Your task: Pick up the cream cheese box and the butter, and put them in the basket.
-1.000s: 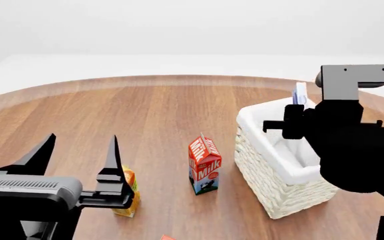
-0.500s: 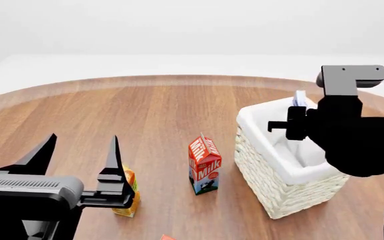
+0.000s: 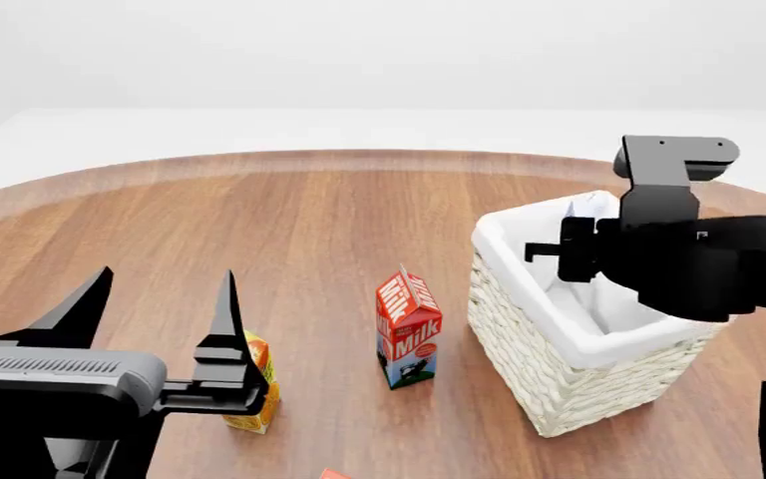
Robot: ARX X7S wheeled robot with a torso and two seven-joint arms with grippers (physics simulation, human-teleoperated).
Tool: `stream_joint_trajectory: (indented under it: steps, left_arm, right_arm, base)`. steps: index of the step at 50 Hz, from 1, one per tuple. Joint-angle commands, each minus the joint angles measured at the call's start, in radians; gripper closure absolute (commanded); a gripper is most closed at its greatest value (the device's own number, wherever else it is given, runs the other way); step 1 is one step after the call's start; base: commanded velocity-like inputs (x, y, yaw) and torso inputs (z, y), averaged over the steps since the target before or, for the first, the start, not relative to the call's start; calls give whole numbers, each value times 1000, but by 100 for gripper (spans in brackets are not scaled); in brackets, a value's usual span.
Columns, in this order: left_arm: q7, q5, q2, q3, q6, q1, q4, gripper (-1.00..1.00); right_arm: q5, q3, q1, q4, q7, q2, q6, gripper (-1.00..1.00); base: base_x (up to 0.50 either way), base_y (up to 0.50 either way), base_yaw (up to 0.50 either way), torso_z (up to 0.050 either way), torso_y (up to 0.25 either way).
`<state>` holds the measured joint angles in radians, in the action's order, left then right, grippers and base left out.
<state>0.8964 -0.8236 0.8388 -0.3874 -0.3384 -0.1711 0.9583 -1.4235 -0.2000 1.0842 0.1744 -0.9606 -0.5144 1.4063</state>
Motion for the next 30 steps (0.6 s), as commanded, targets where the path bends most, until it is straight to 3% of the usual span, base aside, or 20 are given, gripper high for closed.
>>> stream_joint_trajectory:
  steps: [1,15,16,30]
  left_arm:
    - [-1,1,2,-2,4,-2,-4,-100]
    - [10,-6,5,-7,-2,-9,5,-100]
    - [11,-6,5,-7,-2,-9,5,-100]
    - [10,-1,7,-11,7,-4,1,-100]
  right_arm:
    - [37,-23,29,70,37,6,-28,100]
    - [67,-40,11,69,32,-17,-56,100]
    - [66,-40,8,67,29,-18,-56,-100]
    - [57,-46,16,64,26,-24,-57,-100]
  base:
    - [0,0,0,0,0]
    - [0,0,0,0,1]
    - [0,0,0,0,0]
    - [0,0,0,0,0]
